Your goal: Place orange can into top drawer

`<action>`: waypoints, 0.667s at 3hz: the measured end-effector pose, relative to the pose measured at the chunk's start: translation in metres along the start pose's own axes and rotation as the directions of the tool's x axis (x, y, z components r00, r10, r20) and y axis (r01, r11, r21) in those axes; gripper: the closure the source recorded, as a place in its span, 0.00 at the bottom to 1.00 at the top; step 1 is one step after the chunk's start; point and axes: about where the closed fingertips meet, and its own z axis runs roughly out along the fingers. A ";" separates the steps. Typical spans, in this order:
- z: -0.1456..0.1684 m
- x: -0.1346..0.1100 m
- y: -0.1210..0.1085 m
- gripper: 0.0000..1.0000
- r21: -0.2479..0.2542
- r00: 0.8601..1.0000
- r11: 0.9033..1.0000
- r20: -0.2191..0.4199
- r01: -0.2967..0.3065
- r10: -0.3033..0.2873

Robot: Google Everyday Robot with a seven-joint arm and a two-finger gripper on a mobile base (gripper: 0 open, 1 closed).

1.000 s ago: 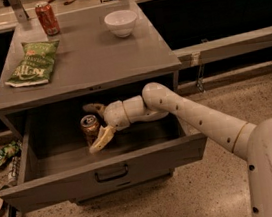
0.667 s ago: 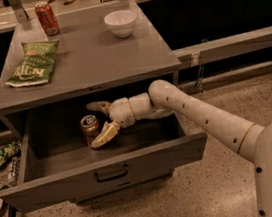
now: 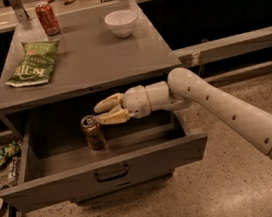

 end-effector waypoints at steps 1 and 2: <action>-0.017 -0.061 -0.007 0.93 0.006 0.998 0.998 0.024 0.057 -0.057; -0.029 -0.110 -0.026 0.97 0.034 0.986 0.991 0.096 0.130 -0.133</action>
Offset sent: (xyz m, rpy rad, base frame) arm 0.0362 -0.0216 0.1652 0.1920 -0.2012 -0.0145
